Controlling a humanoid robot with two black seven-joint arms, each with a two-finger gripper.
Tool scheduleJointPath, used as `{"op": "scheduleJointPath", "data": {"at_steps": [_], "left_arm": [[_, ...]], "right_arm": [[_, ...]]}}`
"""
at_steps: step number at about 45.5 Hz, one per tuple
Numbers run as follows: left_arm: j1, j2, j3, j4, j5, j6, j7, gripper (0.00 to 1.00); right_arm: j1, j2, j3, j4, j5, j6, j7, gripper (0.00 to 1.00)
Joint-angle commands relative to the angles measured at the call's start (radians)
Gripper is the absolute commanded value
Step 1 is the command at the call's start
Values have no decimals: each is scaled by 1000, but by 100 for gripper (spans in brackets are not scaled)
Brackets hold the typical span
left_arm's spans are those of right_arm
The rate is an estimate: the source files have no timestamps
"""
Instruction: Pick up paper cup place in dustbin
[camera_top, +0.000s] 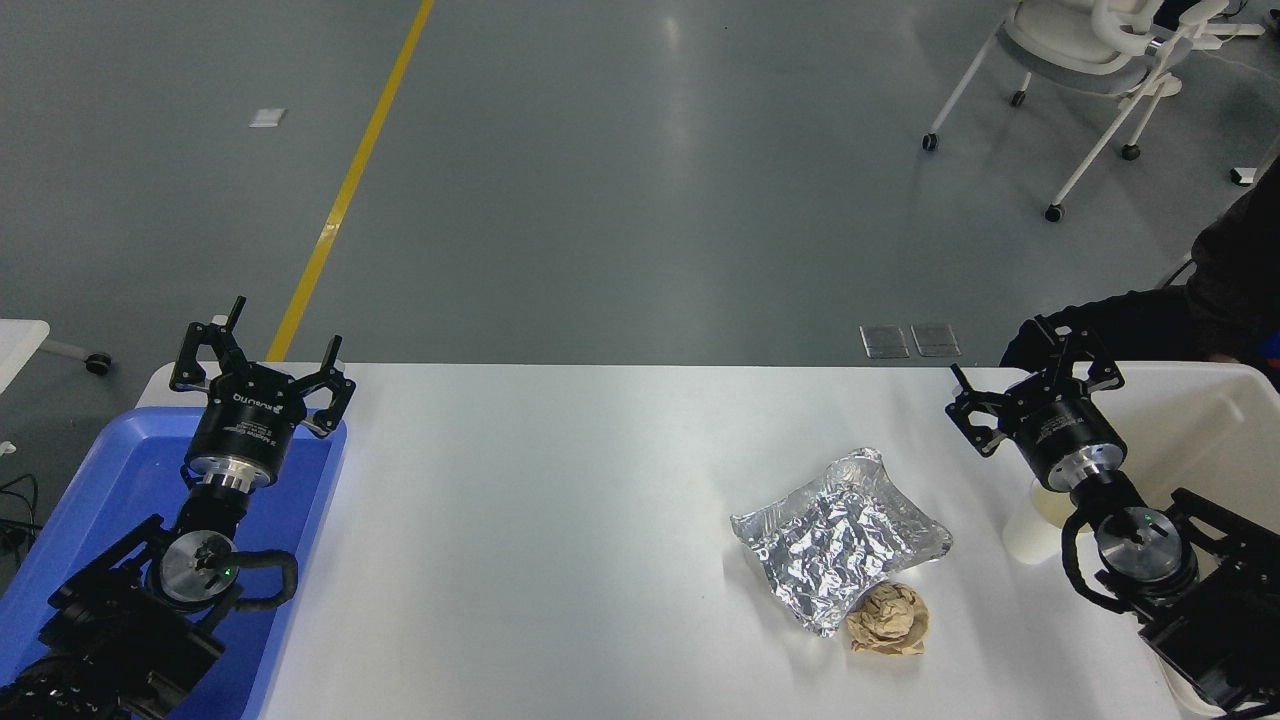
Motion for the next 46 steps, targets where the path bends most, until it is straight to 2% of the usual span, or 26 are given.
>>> {"op": "scheduleJointPath", "data": {"at_steps": [1,8,12,18,25,32,41,46], "left_arm": [[1,0,0,-1,1,0,-1,100],[1,0,1,1,-2,0,0,100],[1,1,1,1,-2,0,0,100],[-1,1,1,-1,-2,0,0,100],[-1,0,1,1,-2,0,0,100],[-1,1,1,-1,-2,0,0,100],[-1,1,1,-1,-2,0,-1,100],[-1,1,1,1,-2,0,-1,100]], "right_arm": [[-4,-7,0,38,-40,-19,0,100],[5,-7,-4,51,-48,-17,0,100],[25,-7,-6,53,-108,-17,-6,100],[92,-25,-10,100,-279,-17,-18,100],[218,-125,-82,208,-514,-7,-90,100],[480,-228,-432,220,-577,36,-101,100],[882,-291,-926,317,-634,136,-104,100],[1060,-277,-1119,392,-686,174,-106,100]]}}
